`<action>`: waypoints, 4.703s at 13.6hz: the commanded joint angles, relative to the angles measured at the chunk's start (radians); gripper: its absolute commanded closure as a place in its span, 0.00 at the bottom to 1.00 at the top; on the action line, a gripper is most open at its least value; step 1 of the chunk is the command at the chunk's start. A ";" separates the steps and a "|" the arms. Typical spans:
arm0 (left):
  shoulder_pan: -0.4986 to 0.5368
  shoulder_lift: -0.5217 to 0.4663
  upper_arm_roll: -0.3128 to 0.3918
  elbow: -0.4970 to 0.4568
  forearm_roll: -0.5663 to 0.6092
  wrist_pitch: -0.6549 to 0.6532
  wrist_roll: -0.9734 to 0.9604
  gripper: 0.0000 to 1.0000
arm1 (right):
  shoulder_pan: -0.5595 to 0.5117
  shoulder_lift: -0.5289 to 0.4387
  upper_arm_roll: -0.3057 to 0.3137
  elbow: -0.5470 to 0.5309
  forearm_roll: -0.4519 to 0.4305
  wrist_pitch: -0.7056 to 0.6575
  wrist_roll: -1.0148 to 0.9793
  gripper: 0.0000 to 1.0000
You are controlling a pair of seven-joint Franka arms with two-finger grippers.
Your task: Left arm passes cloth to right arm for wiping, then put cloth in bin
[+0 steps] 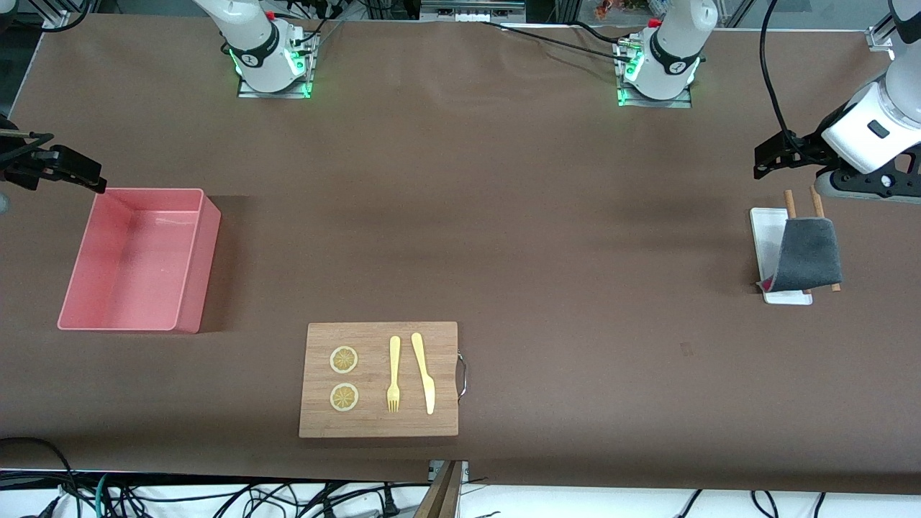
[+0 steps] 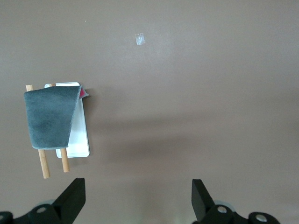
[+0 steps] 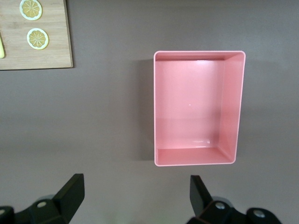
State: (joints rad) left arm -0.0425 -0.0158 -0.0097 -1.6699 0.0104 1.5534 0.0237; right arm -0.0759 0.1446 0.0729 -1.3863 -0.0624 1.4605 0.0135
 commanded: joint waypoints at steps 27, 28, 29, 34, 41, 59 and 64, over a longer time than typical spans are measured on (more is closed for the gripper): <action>0.016 0.014 -0.015 -0.007 -0.001 -0.015 -0.015 0.00 | -0.007 -0.007 -0.005 0.001 0.021 0.000 -0.018 0.00; 0.016 0.014 -0.015 -0.007 -0.001 -0.015 -0.015 0.00 | -0.007 -0.008 -0.005 0.001 0.021 0.000 -0.020 0.00; 0.016 0.014 -0.015 -0.007 -0.001 -0.016 -0.015 0.00 | -0.007 -0.008 -0.005 0.001 0.021 0.000 -0.020 0.00; 0.004 0.063 -0.029 -0.007 0.045 -0.163 -0.021 0.00 | -0.010 -0.008 -0.005 0.001 0.021 0.000 -0.020 0.00; -0.055 0.270 -0.073 -0.008 0.365 -0.176 -0.065 0.00 | -0.016 -0.007 -0.005 0.001 0.027 0.000 -0.020 0.00; -0.071 0.568 -0.076 -0.291 1.121 0.191 -0.482 0.00 | -0.018 -0.008 -0.005 0.001 0.038 0.000 -0.018 0.00; -0.025 0.606 -0.076 -0.291 1.232 0.234 -0.512 0.00 | -0.018 -0.008 -0.005 0.001 0.041 0.000 -0.020 0.00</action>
State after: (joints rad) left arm -0.0744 0.5836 -0.0806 -1.9597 1.1996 1.7756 -0.4685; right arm -0.0811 0.1447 0.0638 -1.3861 -0.0433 1.4609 0.0135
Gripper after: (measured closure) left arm 0.000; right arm 0.000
